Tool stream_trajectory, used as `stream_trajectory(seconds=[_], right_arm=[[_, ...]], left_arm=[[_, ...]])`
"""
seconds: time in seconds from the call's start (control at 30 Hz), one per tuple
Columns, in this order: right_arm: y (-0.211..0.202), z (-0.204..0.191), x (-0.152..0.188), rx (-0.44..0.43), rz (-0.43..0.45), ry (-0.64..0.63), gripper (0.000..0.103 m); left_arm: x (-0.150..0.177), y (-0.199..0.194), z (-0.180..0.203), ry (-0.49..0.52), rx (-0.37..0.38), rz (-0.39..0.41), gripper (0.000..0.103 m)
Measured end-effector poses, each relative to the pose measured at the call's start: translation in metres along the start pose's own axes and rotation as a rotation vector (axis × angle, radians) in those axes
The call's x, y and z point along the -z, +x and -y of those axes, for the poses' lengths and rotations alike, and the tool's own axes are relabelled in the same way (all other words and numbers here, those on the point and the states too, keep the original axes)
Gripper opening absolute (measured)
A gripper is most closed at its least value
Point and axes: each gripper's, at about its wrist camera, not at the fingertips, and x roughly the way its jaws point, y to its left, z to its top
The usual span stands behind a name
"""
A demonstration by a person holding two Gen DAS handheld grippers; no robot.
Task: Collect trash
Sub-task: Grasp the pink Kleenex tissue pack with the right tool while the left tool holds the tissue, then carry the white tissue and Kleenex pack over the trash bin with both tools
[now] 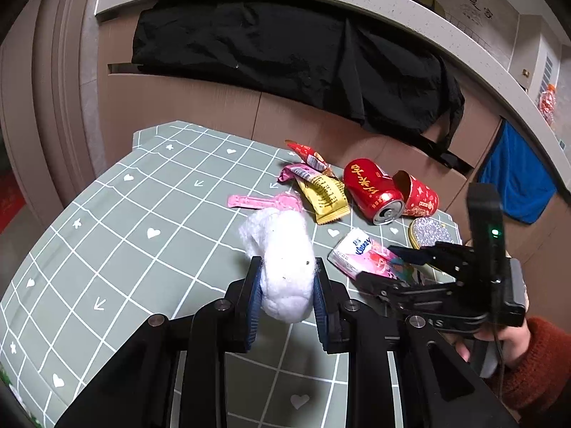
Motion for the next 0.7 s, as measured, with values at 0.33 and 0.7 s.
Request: stream_trajectory(seconds=[0.33,0.7], right_arm=[[-0.002,-0.002,0.005,-0.011,-0.007,0.017,0.052],[-0.068,0.014,0.012,-0.031,0.090,0.138,0.049]], left_arm=[[0.000,0.004,0.005,0.007,0.012,-0.015,0.026],[-0.004,-0.008,0.034,0.054,0.025,0.013,0.026]])
